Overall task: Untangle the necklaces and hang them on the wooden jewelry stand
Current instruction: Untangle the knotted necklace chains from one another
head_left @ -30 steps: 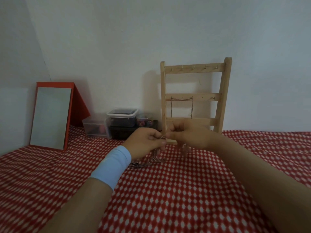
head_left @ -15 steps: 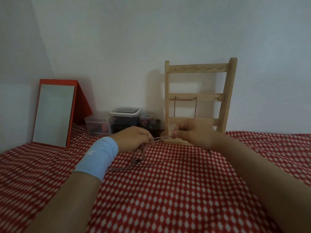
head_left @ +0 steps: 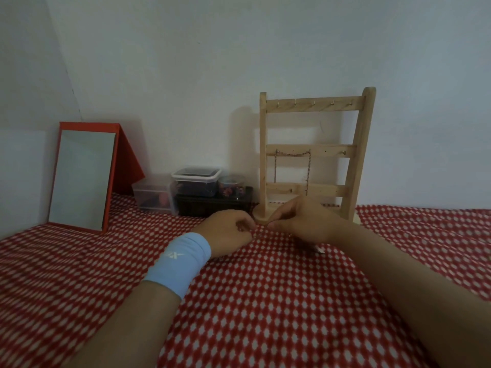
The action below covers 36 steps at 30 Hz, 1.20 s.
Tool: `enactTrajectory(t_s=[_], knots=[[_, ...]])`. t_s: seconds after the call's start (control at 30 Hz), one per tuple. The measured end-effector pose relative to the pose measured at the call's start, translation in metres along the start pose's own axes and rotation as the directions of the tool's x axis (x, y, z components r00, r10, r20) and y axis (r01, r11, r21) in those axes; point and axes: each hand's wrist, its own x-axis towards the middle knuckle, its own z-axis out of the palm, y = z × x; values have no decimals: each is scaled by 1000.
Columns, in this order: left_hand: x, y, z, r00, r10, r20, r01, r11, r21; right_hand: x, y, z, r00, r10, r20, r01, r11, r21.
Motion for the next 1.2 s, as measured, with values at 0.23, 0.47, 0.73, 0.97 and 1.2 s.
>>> enactTrajectory(t_s=[0.23,0.47,0.73,0.97,1.2], knots=[[0,9,8,983,99,-155,-134,963,-234,-2,-3,0,999,-18,-50,22,996,92],[-2,12,1,966,88,-244,-161,942,-296,-8,-11,-3,998,-11,68,-9,957,291],[-2,7,-2,995,103,-18,-105,970,-222,-8,-7,-8,996,30,83,-47,974,221],[-6,8,-2,993,115,11,-101,906,-411,-4,-1,-9,994,15,109,-42,968,249],[-8,5,-5,997,80,3,-72,905,-420,-4,2,-12,990,-4,144,-36,960,278]])
